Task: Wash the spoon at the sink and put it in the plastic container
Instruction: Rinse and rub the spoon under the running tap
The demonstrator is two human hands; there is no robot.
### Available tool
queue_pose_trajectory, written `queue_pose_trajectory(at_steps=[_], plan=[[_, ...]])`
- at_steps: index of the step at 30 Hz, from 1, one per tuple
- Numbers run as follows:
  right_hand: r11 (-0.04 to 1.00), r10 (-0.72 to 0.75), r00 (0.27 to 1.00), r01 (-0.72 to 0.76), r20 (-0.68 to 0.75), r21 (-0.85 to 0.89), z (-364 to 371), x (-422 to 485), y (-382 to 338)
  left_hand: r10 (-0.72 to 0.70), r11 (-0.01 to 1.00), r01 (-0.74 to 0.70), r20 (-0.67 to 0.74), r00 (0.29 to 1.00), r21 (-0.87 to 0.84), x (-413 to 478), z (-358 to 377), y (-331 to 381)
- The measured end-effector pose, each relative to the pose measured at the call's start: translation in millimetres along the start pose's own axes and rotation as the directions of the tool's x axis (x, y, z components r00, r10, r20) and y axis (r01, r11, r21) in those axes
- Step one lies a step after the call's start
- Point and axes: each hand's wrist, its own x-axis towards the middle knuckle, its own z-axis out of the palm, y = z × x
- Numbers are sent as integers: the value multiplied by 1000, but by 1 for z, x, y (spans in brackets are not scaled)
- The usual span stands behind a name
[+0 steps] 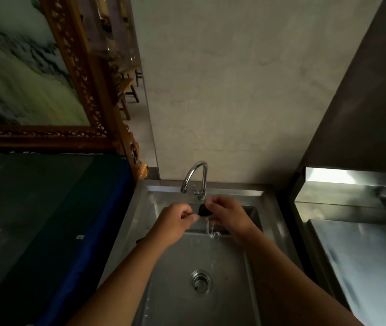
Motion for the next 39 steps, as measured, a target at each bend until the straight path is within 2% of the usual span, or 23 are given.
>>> queue_pose_trajectory(at_steps=[7,10,14,17,25,29,34,36,39], plan=[[993,-100,993,96,63,63,-14,-40,-23,44,999,-43,13,999,-20,-35,-19,29],[983,-186,977,185,102,16,-15,-55,-38,86,996,-86,4,996,2,-44,-33,38],[952,-289,954,296,81,-80,-6,-65,-52,210,970,-197,-85,974,144,-53,-46,45],[928,-323,942,334,92,-163,3,-71,-68,262,957,-242,-121,957,159,-58,-60,48],[890,-444,896,444,22,-106,24,-82,-101,372,926,-353,-167,913,135,-65,-101,63],[909,-406,913,400,-31,-113,29,-83,-85,396,912,-367,-158,905,185,-65,-98,55],[946,-264,964,255,-20,-199,36,-86,-41,350,887,-315,-46,936,337,-71,-72,31],[950,-219,976,213,-1,-228,34,-89,-28,328,883,-306,1,945,356,-75,-66,24],[947,-231,973,219,-23,-236,33,-95,-26,328,887,-314,16,945,339,-75,-65,22]])
